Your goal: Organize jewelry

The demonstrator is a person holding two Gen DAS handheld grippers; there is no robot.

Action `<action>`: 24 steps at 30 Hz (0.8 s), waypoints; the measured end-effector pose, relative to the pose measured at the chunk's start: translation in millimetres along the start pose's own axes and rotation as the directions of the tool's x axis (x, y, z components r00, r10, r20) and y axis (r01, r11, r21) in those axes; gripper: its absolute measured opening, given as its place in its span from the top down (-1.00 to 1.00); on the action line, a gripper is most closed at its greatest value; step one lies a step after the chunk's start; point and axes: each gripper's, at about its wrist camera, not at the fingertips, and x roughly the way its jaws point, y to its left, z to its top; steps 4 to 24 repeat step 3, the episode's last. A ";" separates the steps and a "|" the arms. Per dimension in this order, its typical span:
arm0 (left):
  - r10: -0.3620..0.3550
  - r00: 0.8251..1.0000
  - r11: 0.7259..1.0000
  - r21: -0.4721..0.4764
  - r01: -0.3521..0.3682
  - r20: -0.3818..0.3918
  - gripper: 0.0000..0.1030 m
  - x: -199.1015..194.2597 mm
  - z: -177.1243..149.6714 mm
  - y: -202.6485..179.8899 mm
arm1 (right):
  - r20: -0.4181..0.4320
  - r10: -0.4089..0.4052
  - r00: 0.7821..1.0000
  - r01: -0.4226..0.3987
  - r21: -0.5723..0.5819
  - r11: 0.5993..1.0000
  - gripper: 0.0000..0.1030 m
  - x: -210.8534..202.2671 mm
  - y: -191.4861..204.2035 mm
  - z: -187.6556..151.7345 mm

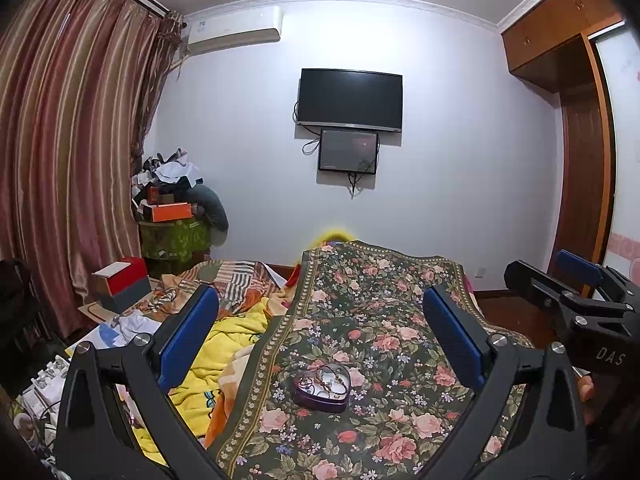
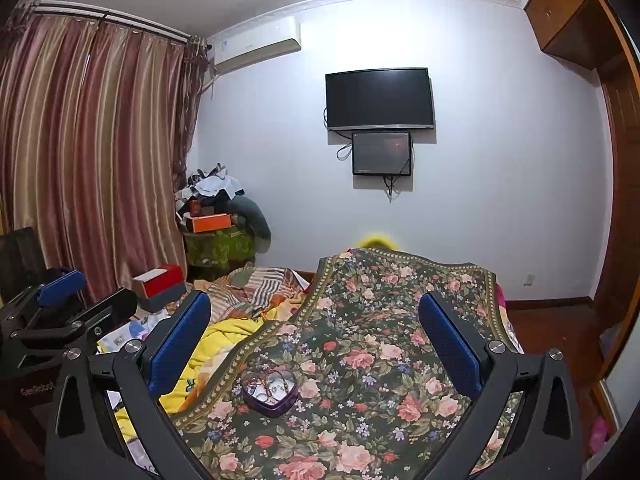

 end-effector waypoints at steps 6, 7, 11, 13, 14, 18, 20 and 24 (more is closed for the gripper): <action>0.001 1.000 1.000 -0.008 -0.001 -0.003 -0.99 2.4 0.4 2.6 | -0.003 -0.001 1.000 0.001 -0.003 1.000 -1.00 1.4 1.4 0.6; 0.001 1.000 1.000 -0.008 -0.001 -0.003 -0.99 2.4 0.4 2.6 | -0.003 -0.001 1.000 0.001 -0.003 1.000 -1.00 1.4 1.4 0.6; 0.001 1.000 1.000 -0.008 -0.001 -0.003 -0.99 2.4 0.4 2.6 | -0.003 -0.001 1.000 0.001 -0.003 1.000 -1.00 1.4 1.4 0.6; 0.001 1.000 1.000 -0.008 -0.001 -0.003 -0.99 2.4 0.4 2.6 | -0.003 -0.001 1.000 0.001 -0.003 1.000 -1.00 1.4 1.4 0.6; 0.001 1.000 1.000 -0.008 -0.001 -0.003 -0.99 2.4 0.4 2.6 | -0.003 -0.001 1.000 0.001 -0.003 1.000 -1.00 1.4 1.4 0.6; 0.001 1.000 1.000 -0.008 -0.001 -0.003 -0.99 2.4 0.4 2.6 | -0.003 -0.001 1.000 0.001 -0.003 1.000 -1.00 1.4 1.4 0.6; 0.001 1.000 1.000 -0.008 -0.001 -0.003 -0.99 2.4 0.4 2.6 | -0.003 -0.001 1.000 0.001 -0.003 1.000 -1.00 1.4 1.4 0.6; 0.001 1.000 1.000 -0.008 -0.001 -0.003 -0.99 2.4 0.4 2.6 | -0.003 -0.001 1.000 0.001 -0.003 1.000 -1.00 1.4 1.4 0.6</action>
